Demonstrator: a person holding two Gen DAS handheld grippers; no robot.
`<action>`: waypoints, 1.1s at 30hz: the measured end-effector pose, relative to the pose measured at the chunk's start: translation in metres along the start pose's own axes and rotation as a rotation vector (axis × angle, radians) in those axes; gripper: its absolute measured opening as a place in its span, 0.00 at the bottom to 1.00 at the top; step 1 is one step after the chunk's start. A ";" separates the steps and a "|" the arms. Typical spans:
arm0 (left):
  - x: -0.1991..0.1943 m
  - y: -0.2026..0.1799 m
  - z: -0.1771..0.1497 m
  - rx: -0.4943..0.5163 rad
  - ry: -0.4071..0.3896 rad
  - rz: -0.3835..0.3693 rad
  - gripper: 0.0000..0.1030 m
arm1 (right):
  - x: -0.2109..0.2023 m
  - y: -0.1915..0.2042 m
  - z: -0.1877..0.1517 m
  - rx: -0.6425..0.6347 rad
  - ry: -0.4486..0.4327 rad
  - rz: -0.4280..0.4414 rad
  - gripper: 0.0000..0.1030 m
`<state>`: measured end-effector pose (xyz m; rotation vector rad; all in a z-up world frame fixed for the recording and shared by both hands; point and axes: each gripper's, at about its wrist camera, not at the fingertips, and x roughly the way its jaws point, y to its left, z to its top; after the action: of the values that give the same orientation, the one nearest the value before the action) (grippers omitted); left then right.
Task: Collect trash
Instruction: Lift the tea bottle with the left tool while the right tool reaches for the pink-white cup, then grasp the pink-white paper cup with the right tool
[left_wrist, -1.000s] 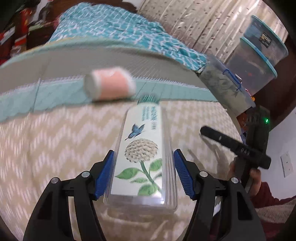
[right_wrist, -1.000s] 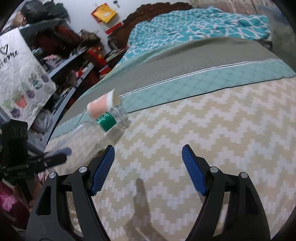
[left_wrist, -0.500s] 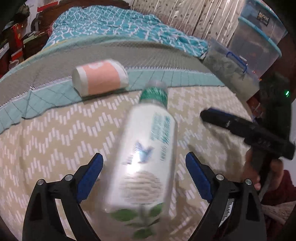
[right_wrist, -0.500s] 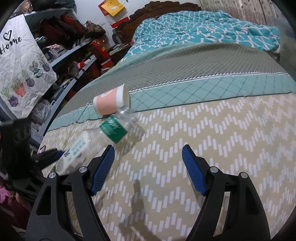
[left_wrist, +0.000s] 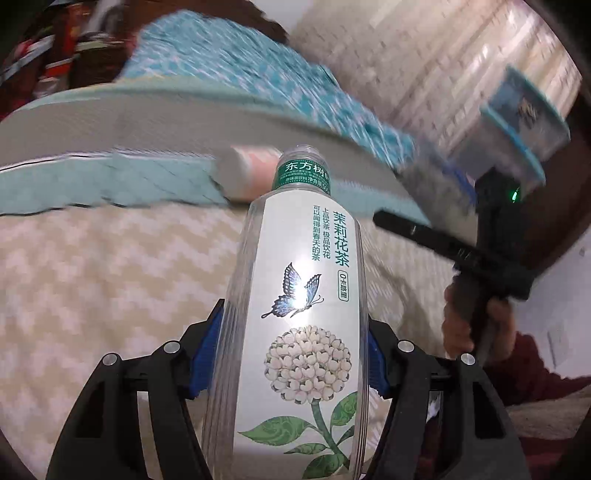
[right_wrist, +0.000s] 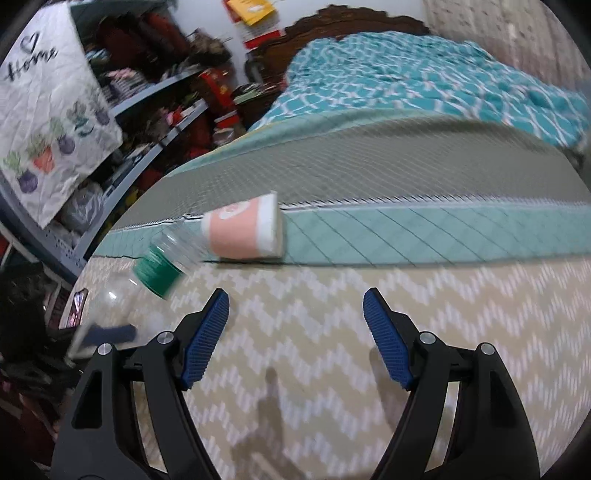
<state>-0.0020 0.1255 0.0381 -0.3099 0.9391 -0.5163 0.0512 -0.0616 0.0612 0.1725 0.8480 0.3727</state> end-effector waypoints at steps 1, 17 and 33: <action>-0.008 0.009 0.002 -0.026 -0.024 0.020 0.59 | 0.007 0.005 0.006 -0.020 0.005 0.004 0.74; 0.002 0.063 0.028 -0.195 -0.034 0.166 0.60 | 0.070 0.058 0.063 -0.267 0.023 -0.015 0.76; 0.004 0.066 0.019 -0.203 -0.004 0.149 0.60 | 0.104 0.082 0.023 -0.640 0.130 -0.096 0.63</action>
<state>0.0351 0.1792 0.0148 -0.4203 1.0046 -0.2844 0.1108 0.0539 0.0278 -0.4892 0.8232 0.5505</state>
